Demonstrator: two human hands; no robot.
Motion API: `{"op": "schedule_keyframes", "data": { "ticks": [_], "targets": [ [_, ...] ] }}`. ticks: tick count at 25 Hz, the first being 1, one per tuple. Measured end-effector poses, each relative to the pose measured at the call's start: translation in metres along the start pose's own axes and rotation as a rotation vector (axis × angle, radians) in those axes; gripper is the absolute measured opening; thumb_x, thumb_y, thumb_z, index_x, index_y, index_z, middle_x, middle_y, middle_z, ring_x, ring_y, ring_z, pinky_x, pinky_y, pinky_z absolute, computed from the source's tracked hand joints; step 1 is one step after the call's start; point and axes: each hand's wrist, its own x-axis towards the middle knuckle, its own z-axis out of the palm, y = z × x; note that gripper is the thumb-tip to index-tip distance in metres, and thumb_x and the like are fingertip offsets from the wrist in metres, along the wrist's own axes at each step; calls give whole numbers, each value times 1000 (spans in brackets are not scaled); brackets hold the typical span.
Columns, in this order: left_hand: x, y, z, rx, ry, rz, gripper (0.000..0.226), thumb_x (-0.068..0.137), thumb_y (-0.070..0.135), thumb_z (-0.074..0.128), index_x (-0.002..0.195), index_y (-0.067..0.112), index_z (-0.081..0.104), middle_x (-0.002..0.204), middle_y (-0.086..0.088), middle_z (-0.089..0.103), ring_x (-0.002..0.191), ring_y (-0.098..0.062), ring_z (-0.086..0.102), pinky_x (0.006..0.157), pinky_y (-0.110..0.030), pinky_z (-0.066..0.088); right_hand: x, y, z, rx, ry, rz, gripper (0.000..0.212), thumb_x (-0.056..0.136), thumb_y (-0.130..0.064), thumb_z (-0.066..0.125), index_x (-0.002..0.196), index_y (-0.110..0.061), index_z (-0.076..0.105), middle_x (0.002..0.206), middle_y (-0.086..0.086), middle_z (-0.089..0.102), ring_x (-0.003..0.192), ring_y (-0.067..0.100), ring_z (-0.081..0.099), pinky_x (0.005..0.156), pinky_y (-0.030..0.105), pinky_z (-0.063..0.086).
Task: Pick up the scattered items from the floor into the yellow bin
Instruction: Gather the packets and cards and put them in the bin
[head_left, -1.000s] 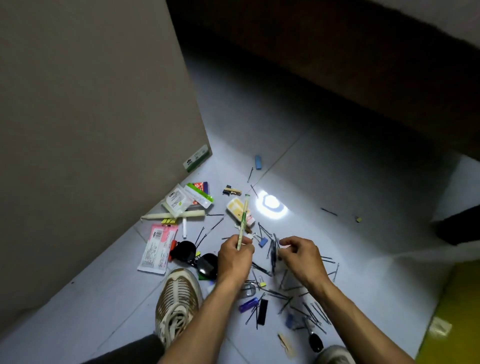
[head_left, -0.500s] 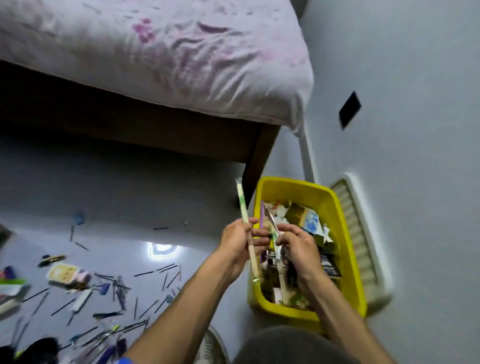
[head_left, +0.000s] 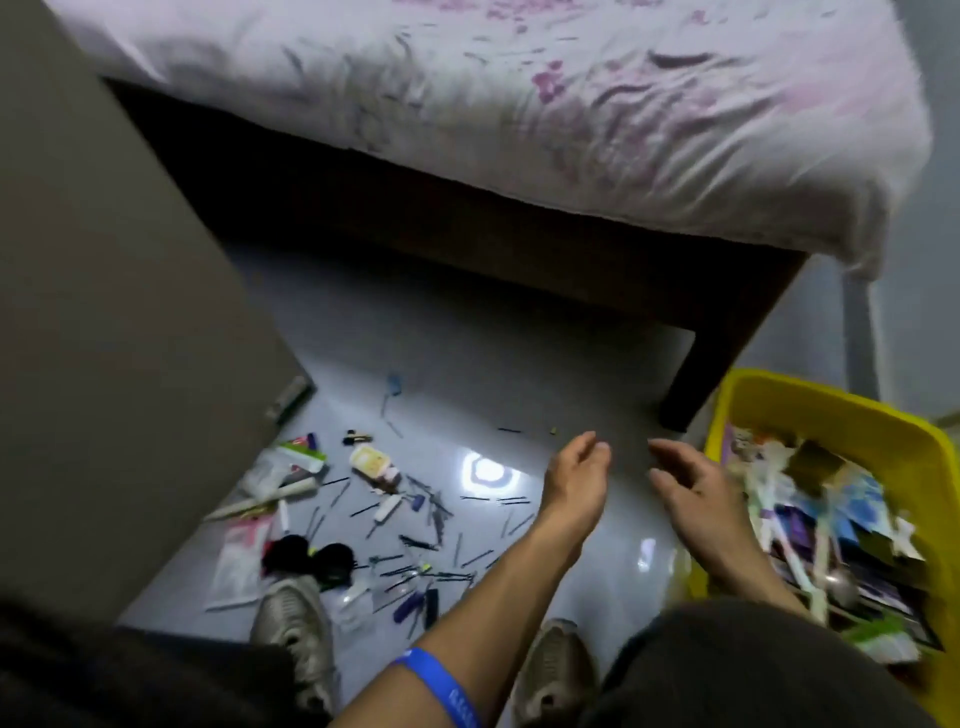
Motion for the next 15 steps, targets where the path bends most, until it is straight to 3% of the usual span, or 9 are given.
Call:
{"op": "schedule_keyframes", "data": {
  "ticks": [5, 7, 9, 15],
  "targets": [
    [3, -27, -135, -6, 330, 3, 43, 98, 33, 45, 140, 24, 50, 144, -1, 51, 126, -19, 49, 103, -29, 38, -11, -76, 111, -2, -398, -130, 34, 94, -10, 59, 126, -21, 62, 125, -5, 63, 107, 9, 59, 89, 25, 45],
    [6, -43, -172, -49, 407, -27, 40, 98, 29, 47, 137, 23, 52, 140, -3, 54, 119, -19, 53, 99, -29, 43, -16, -87, 136, -27, -473, -157, 31, 94, -13, 58, 121, -26, 64, 121, -8, 65, 102, 4, 61, 84, 24, 48],
    [16, -67, -213, -57, 484, -70, 38, 96, 28, 50, 133, 22, 56, 132, -3, 60, 107, -16, 58, 86, -24, 47, -15, -92, 171, -84, -541, -179, 26, 93, -16, 59, 113, -31, 66, 117, -11, 65, 98, 0, 61, 84, 26, 50],
    [61, -127, -325, 149, 699, -241, 34, 88, 15, 56, 121, 21, 62, 122, -2, 64, 95, -18, 56, 77, -26, 42, 26, -92, 260, -314, -724, -198, 22, 94, -21, 58, 108, -35, 65, 117, -6, 67, 93, 3, 63, 79, 28, 51]
  ]
}}
